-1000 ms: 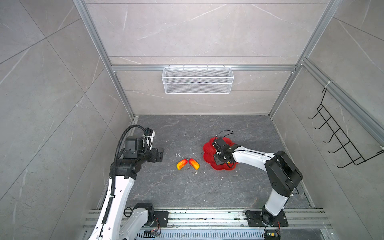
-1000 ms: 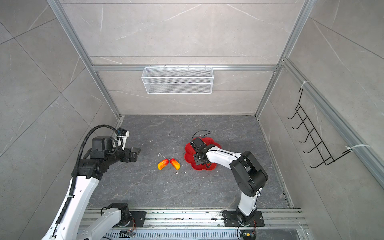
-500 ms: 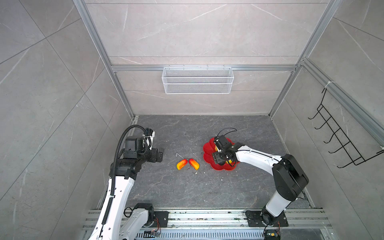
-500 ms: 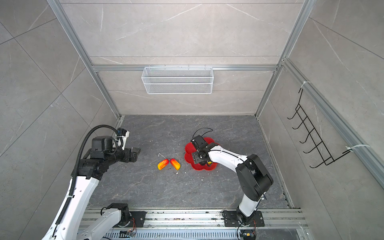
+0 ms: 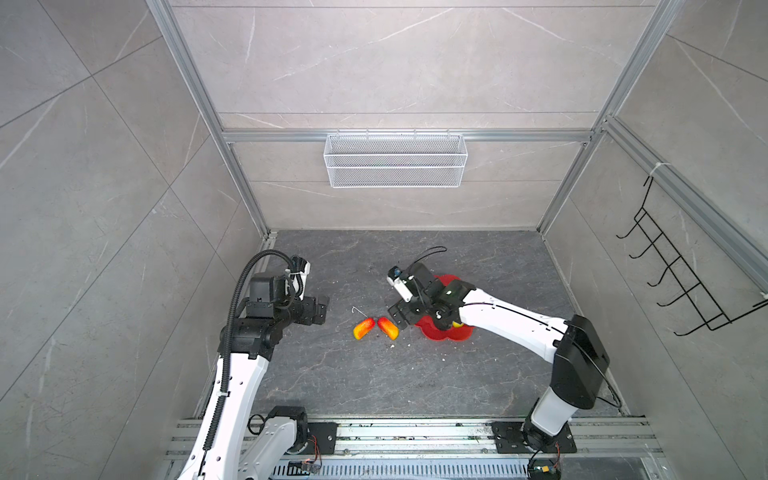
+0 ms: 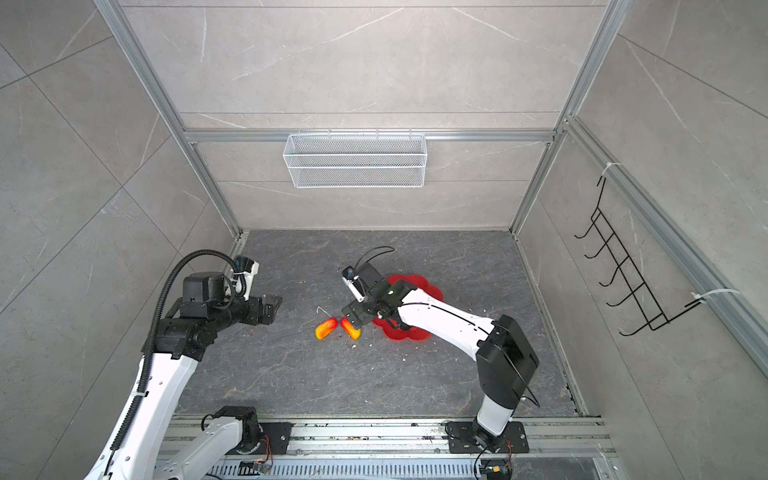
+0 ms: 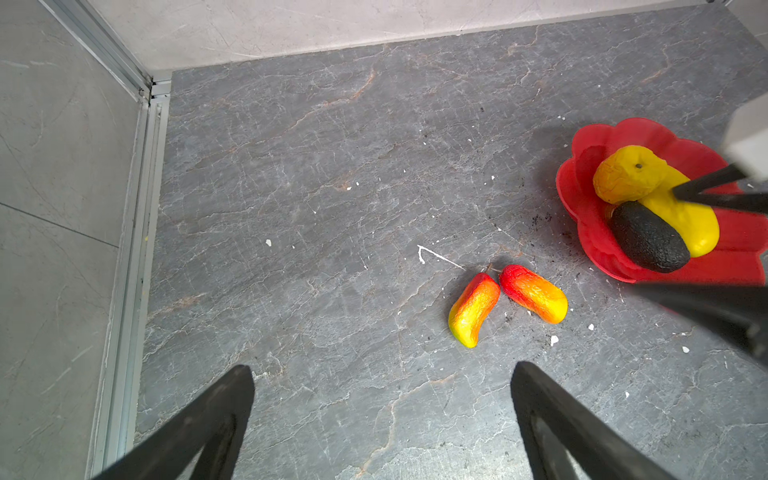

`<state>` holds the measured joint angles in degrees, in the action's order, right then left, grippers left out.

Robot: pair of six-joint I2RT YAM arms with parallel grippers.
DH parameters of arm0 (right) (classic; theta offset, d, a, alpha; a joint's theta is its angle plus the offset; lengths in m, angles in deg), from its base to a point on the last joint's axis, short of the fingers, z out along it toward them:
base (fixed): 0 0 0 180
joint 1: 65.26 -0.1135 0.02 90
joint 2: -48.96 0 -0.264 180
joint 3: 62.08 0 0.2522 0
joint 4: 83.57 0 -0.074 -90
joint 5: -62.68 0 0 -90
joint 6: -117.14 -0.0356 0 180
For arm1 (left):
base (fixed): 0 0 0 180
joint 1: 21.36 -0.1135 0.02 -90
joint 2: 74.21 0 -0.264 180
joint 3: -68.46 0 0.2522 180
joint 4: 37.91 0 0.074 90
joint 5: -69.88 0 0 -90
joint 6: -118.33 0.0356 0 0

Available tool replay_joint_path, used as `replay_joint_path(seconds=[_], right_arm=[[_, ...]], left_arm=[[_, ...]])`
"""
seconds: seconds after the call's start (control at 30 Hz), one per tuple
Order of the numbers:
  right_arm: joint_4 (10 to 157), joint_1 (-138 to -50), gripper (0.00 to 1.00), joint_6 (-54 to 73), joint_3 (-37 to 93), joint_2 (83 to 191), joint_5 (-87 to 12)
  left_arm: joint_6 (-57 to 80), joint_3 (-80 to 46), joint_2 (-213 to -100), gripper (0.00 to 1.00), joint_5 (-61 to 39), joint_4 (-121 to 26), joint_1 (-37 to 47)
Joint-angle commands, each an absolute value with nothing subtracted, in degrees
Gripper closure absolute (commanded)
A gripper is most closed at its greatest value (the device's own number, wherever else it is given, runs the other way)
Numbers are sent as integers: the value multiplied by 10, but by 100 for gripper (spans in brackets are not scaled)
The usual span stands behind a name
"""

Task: Place and organize the fake fruits in the fruit bowl
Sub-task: 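Grasp the red-yellow pepper nearest the bowl with the right gripper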

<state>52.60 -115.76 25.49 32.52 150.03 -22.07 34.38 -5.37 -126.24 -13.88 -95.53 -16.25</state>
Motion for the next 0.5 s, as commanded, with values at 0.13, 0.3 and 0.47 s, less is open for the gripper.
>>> replay_joint_path(seconds=[0.13,0.3,0.47], right_arm=[[553,-1178,2,264,348,1610,-248],[555,-1177,10,267,368,1652,-248],[561,-1177,23,262,383,1682,-249]], left_arm=[[343,-56,-1255,0,-119,-946,-166],[344,-57,-1253,0,-119,-946,-166],[344,-56,-1255,0,-119,-946,-166]])
